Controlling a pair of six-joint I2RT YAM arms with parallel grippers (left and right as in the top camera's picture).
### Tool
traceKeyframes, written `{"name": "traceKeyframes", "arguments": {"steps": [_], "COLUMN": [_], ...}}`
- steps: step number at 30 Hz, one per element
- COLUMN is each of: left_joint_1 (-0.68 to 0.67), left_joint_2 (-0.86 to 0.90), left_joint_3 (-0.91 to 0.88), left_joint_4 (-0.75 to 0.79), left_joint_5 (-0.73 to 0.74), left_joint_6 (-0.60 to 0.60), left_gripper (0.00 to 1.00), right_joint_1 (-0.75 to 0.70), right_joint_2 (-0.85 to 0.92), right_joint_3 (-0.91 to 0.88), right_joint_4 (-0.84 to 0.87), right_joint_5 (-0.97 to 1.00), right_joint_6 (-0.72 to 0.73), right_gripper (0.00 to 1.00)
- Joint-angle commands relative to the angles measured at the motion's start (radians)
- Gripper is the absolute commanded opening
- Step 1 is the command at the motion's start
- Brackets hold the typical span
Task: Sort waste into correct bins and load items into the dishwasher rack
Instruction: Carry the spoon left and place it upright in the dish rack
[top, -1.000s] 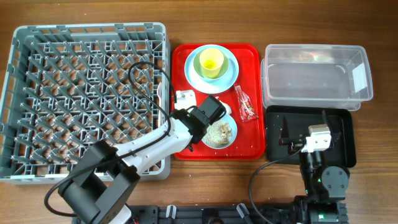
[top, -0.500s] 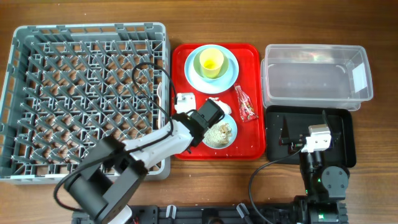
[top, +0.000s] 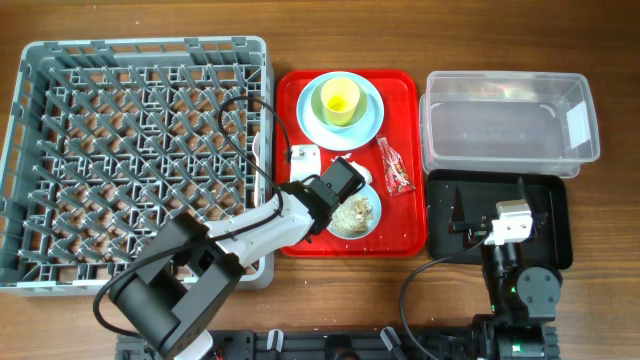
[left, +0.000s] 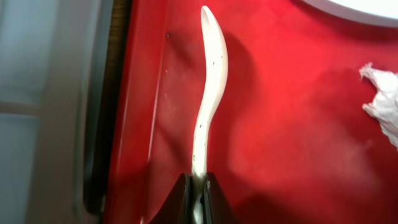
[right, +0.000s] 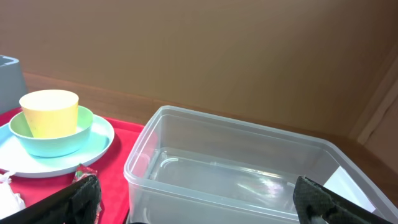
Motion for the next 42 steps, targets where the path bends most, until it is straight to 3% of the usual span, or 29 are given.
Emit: {"name": "traceKeyframes", "arguments": {"steps": [1,10,16,21,31,37,41,42], "left_joint_1": [-0.005,0.014,0.186,0.320,0.371,0.371,0.371,0.371], "left_joint_2": [-0.082,-0.426,-0.589,-0.562,-0.359,-0.321,-0.321,-0.321], "left_joint_3": [0.012,0.013,0.013,0.012,0.012,0.012,0.012,0.012], "left_joint_4": [-0.012,-0.077,-0.256,-0.297,-0.266,-0.233,-0.230,-0.229], "left_joint_5": [0.034,0.022,0.024,0.201,0.224,0.222,0.222,0.222], "left_joint_6": [0.009,0.140,0.141,0.341,0.341,0.342,0.342,0.341], "left_gripper": [0.04,0.04,0.04,0.04,0.04,0.04,0.24,0.25], "right_joint_1": [0.004,0.004,0.004,0.004,0.004,0.004,0.004,0.004], "right_joint_2": [-0.004,-0.004,-0.004,-0.004,-0.004,-0.004,-0.004,-0.004], "right_joint_3": [-0.001,-0.001,-0.001,-0.001,-0.001,-0.001,-0.001,-0.001], "right_joint_4": [0.002,0.002,0.002,0.002,0.002,0.002,0.002,0.002], "right_joint_5": [0.012,0.012,0.012,0.012,0.012,0.013,0.012,0.013], "right_joint_6": [-0.003,-0.003,-0.003,-0.003,-0.003,-0.003,-0.003,-0.003], "right_gripper": [1.00,1.00,1.00,1.00,1.00,1.00,1.00,1.00]}}
